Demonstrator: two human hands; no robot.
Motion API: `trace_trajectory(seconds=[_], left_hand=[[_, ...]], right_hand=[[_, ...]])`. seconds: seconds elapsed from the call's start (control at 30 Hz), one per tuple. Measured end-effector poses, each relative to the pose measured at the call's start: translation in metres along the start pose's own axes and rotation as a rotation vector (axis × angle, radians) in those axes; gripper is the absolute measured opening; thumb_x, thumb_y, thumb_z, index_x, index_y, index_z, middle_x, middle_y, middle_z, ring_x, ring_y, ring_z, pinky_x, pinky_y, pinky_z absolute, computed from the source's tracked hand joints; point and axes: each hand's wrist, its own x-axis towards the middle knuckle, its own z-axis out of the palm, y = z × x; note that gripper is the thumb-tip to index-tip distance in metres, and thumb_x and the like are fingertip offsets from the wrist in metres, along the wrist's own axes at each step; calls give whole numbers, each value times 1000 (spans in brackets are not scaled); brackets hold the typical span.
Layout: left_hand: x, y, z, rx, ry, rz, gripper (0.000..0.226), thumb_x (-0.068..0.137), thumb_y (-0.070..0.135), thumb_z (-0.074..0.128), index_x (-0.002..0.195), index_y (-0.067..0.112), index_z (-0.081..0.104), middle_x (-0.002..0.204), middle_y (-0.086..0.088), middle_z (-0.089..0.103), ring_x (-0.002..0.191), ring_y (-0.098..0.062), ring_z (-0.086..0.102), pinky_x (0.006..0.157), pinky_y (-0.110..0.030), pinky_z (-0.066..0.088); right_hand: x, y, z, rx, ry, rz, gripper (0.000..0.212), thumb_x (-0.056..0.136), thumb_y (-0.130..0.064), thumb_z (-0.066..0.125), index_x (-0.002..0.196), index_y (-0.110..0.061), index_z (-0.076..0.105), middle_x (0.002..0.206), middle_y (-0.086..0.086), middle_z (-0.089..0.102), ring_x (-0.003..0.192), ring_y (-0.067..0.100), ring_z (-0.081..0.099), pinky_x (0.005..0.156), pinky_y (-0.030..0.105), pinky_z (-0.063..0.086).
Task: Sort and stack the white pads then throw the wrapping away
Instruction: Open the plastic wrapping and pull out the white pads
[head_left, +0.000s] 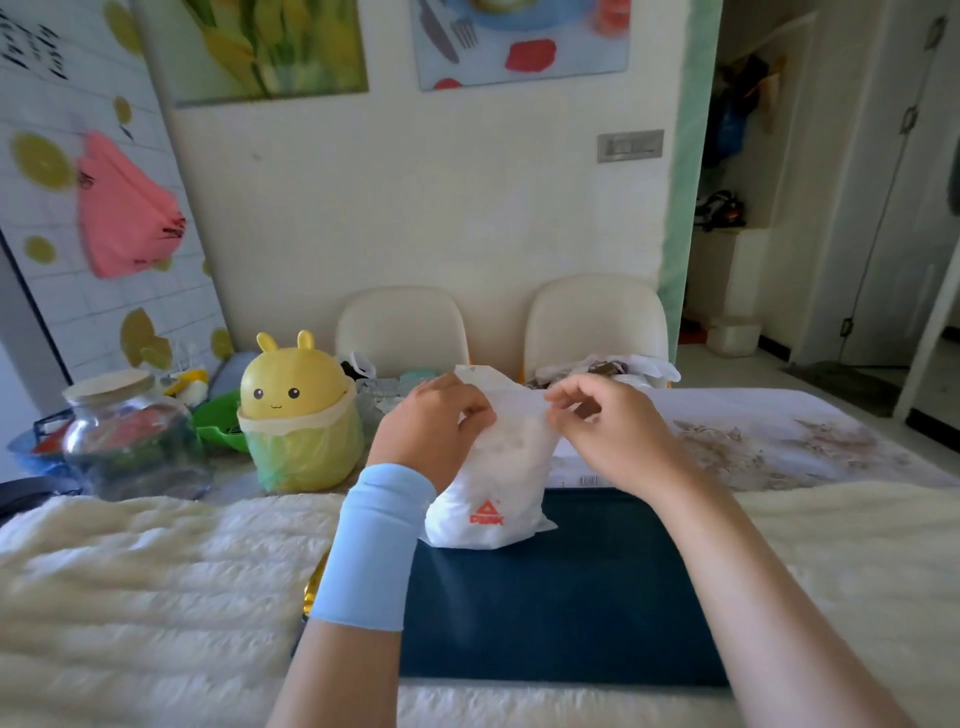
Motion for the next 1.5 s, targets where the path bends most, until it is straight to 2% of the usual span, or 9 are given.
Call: trace_trajectory(seconds=[0.17, 0.53, 0.73, 0.87, 0.93, 1.07, 1.23, 1.37, 1.5], left_hand=[[-5, 11, -4, 25, -68, 21, 11, 92, 41, 62, 95, 38, 72, 97, 14, 63, 93, -10, 54, 79, -31, 49], [-3, -5, -19, -41, -89, -128, 11, 89, 25, 68, 88, 27, 78, 90, 14, 71, 82, -12, 63, 82, -28, 51], [-3, -11, -22, -169, -134, -222, 18, 92, 13, 61, 82, 23, 72, 78, 8, 70, 58, -7, 68, 68, -20, 53], [-3, -6, -16, -87, -91, -254, 18, 95, 9, 53, 91, 16, 68, 88, -4, 71, 79, -23, 69, 79, -36, 55], [-4, 4, -14, -65, -41, -262, 17, 97, 19, 53, 110, 17, 64, 112, -5, 66, 96, -25, 63, 86, -33, 49], [-10, 32, -1, -241, -231, -392, 93, 72, 53, 79, 143, 29, 24, 129, 3, 28, 103, -21, 45, 86, -29, 37], [-11, 33, 8, -309, -183, -262, 116, 63, 24, 88, 148, 36, 10, 131, 1, 24, 99, -22, 49, 85, -26, 41], [-9, 24, -5, -337, -65, -200, 104, 61, 16, 88, 140, 37, 22, 128, 4, 28, 100, -22, 55, 81, -26, 44], [-7, 16, -14, -90, -86, -189, 79, 66, 21, 86, 123, 21, 32, 120, 4, 22, 89, -18, 51, 79, -22, 40]], right_hand=[[-5, -10, 8, -69, -62, -107, 12, 91, -22, 71, 95, -30, 78, 98, -17, 72, 94, -1, 64, 91, 29, 53], [-5, -3, -14, -268, 14, -4, 8, 94, -28, 66, 89, -33, 70, 91, -20, 68, 90, 2, 62, 81, 31, 52], [-5, -4, -11, -335, 0, -14, 10, 97, -27, 61, 90, -32, 67, 90, -17, 68, 87, 5, 62, 76, 33, 52], [-6, -4, -10, -337, 6, -32, 10, 97, -26, 61, 91, -31, 67, 88, -16, 68, 84, 7, 62, 75, 33, 52], [-6, -2, -9, -336, 13, -35, 9, 96, -26, 62, 92, -31, 67, 89, -17, 68, 84, 7, 62, 74, 32, 51], [-5, 4, -7, -323, 4, -75, 21, 98, -25, 58, 111, -36, 70, 102, -17, 67, 91, 5, 60, 76, 25, 46], [-3, 6, 3, -272, 22, -207, 21, 93, -24, 70, 113, -26, 77, 111, -13, 62, 105, 8, 58, 88, 24, 44], [-2, 1, 5, -260, 163, -289, 7, 89, -19, 75, 91, -23, 79, 92, -15, 63, 87, -1, 51, 75, 10, 36], [-5, -8, 6, -32, -12, -126, 11, 94, -22, 67, 86, -28, 72, 83, -15, 69, 78, 1, 60, 74, 17, 48]])
